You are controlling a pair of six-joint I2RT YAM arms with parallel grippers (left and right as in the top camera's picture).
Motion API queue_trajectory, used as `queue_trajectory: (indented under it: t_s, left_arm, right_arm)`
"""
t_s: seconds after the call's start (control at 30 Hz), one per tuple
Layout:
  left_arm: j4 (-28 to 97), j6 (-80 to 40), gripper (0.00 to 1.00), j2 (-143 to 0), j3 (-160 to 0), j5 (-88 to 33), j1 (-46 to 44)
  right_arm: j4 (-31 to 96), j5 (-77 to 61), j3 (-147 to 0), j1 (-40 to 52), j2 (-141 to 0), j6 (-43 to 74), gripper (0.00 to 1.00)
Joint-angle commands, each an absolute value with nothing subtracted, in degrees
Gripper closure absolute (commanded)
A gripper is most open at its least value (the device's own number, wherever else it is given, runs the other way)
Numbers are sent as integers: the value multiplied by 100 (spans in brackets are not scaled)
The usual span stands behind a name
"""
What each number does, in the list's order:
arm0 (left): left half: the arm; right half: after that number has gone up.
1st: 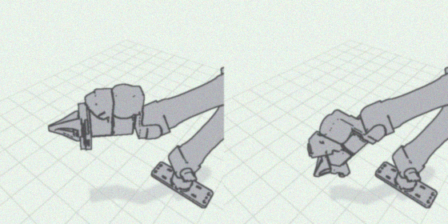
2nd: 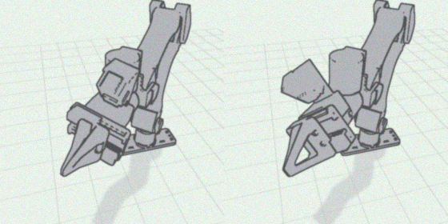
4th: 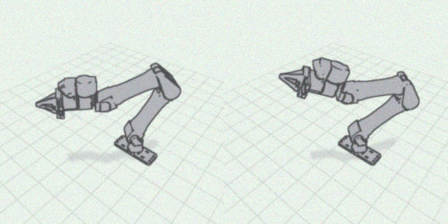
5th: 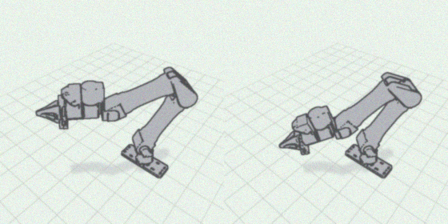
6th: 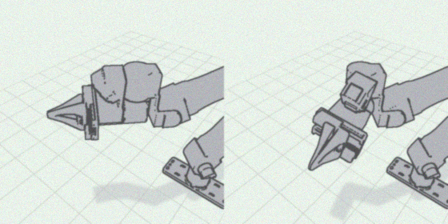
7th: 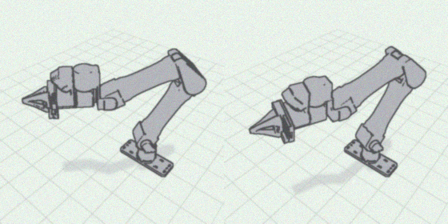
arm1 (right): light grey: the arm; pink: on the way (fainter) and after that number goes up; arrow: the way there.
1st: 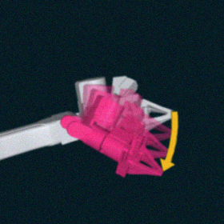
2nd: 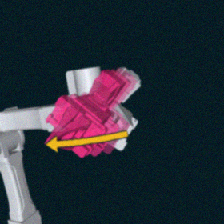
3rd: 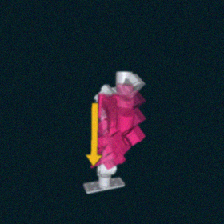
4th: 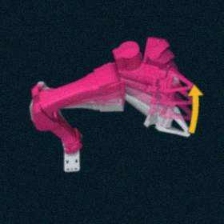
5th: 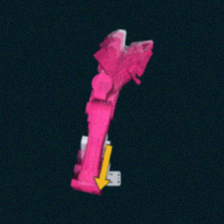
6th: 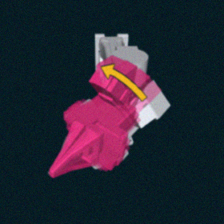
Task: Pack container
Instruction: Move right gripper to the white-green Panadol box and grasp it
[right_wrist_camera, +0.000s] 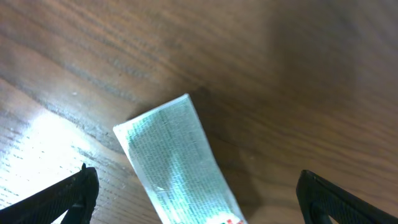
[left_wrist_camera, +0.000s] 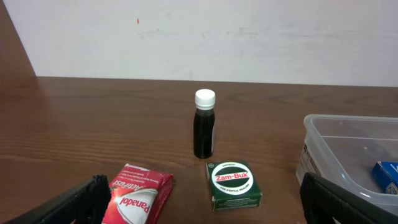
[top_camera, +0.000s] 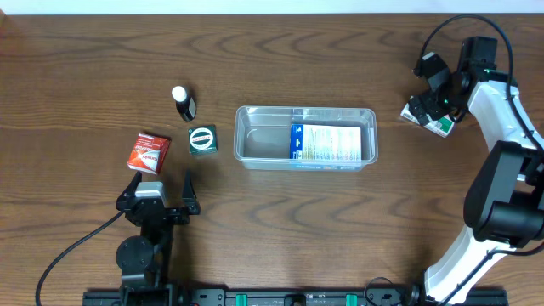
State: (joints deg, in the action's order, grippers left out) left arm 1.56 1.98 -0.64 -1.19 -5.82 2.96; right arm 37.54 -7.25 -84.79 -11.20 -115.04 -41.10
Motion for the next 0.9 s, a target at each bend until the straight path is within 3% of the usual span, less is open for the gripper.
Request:
queue_trajectory:
  t_s: [0.0,0.4,0.7,0.77,0.87]
  left_arm:
    - [357,279,2,-62,-23,-666,325]
    - [355,279,2,-62,-23,-666,325]
    - [357,279,2,-62,-23,-666,325]
    - [357,279,2,-62,-23,-666,325]
    - [357,279,2,-62,-23,-666,325]
  right_arm:
    - [3822,-801,-8527,-1201,-11727,-4300,2]
    - [3879,-799,-8527,-1328,-12009,-4333,14]
    - [3859,-803,-8527,-1398,-12014,-4158,38]
    - [3861,-862,-8527,-1398,-12014,-4156,39]
    - [3857,-926,-8527,-1398,-12014,-4163,31]
